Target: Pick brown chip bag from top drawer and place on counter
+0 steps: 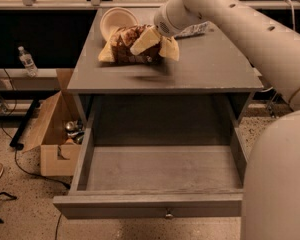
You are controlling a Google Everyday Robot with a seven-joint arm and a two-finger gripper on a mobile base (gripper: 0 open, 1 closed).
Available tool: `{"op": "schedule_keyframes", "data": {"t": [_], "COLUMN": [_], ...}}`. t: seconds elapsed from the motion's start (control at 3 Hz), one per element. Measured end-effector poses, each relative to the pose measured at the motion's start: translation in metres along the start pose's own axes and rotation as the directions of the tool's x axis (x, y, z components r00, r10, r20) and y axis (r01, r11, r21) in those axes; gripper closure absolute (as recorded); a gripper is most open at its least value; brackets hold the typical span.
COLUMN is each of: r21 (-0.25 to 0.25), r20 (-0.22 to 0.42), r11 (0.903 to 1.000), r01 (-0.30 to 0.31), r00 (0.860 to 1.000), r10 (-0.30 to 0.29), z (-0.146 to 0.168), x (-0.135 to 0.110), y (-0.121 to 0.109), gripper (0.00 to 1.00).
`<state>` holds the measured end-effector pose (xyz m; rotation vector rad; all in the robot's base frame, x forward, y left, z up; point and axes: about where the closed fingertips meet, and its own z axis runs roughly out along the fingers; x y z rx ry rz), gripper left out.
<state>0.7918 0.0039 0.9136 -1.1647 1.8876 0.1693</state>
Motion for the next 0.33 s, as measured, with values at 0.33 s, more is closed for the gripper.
{"op": "schedule_keyframes", "data": {"t": [0.33], "r21": [0.068], "r20": [0.102], "r11": [0.9970], "r01": [0.037], "r00": [0.994], "r10": [-0.044], "z": [-0.0462], "x": [-0.0279], "y": [-0.0137], "gripper": [0.00]}}
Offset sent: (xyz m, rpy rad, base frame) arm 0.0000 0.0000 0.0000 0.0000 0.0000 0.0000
